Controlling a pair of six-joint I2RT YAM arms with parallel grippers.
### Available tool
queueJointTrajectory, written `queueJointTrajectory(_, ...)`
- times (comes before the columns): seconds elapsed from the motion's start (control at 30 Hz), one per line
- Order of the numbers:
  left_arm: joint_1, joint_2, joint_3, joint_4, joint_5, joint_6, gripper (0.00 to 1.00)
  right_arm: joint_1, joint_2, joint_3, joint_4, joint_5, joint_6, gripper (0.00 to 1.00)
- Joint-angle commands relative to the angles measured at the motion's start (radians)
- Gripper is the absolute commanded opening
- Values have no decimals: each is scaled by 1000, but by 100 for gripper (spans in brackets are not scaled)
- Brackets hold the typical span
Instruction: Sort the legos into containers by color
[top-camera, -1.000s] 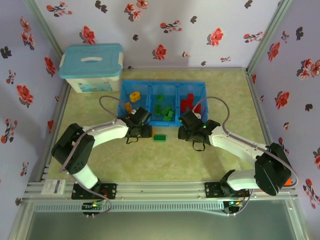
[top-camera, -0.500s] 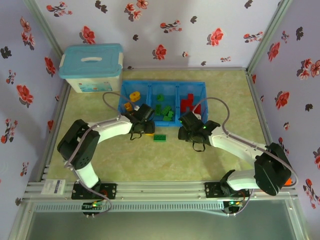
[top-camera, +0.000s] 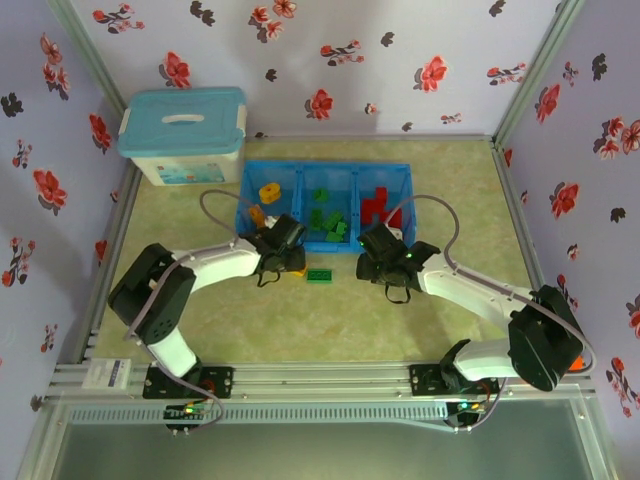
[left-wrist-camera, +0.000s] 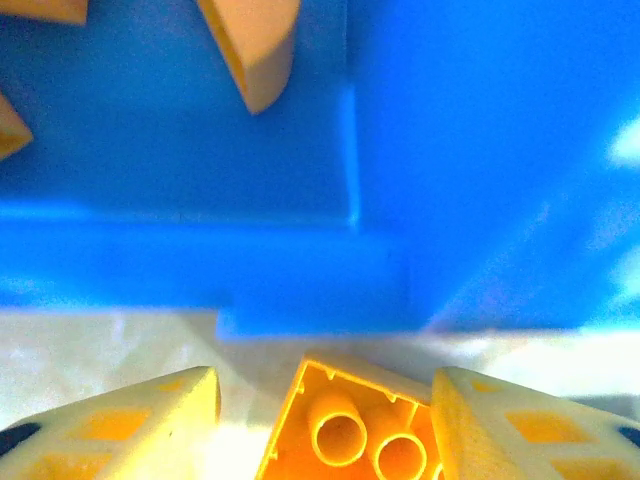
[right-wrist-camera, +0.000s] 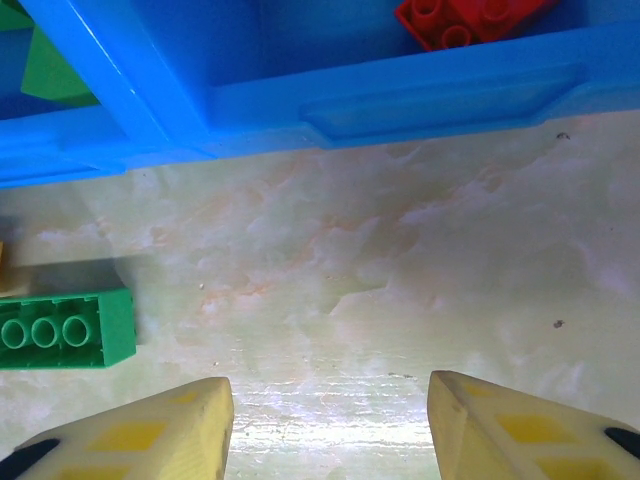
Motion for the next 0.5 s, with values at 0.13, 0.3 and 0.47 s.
queueJointTrajectory(0.13,-41,-109,-132,-73,-25,-73,57,12,-8,-9,3,21,25,54)
queueJointTrajectory(0.3,-72,-213,-169,-131,-82,-102,56,19,-11,-7,4,25,29,54)
queueJointTrajectory(0.47,-98,-293,-169,-153,-110,-95,64,27,-3,2,11,24,29,54)
